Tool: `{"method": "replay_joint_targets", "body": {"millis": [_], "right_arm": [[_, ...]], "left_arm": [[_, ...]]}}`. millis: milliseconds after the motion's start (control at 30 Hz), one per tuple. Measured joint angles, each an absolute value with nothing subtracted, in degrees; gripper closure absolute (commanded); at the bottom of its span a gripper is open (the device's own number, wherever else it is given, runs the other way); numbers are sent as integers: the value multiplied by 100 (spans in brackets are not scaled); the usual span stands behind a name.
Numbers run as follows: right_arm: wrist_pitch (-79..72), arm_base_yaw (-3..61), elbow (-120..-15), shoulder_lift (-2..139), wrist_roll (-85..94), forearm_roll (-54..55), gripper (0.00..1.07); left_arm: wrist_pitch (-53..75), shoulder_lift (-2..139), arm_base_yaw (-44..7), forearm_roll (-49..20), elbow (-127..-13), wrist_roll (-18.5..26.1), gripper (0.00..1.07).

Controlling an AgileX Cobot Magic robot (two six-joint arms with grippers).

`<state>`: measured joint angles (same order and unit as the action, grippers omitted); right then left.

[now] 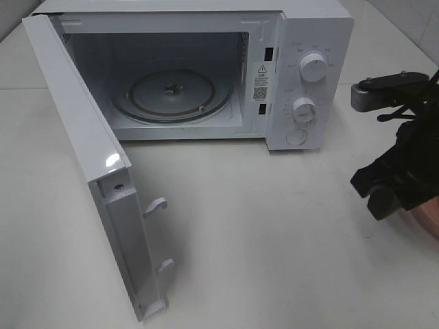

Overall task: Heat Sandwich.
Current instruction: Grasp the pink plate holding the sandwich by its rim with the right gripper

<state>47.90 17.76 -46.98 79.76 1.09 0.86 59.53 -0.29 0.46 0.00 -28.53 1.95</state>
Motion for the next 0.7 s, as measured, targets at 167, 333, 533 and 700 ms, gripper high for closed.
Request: {"method": "replay_joint_targets", "body": {"millis": [167,333,533,700], "right_arm": [[4847,1415,-4899,7976,327,-183,20],[4841,1089,-5053,7976,350,-292,18],[4830,636,-5094,8096,350,-430,19],[4733,441,-5214,8480,355,-458,20]], "left_arm": [[5953,-29,46,0,-2853,195,1],[5953,-29,46,0,-2853,195,1],[5953,-29,46,0,-2853,195,1],[5953,-29,46,0,-2853,195,1]]}}
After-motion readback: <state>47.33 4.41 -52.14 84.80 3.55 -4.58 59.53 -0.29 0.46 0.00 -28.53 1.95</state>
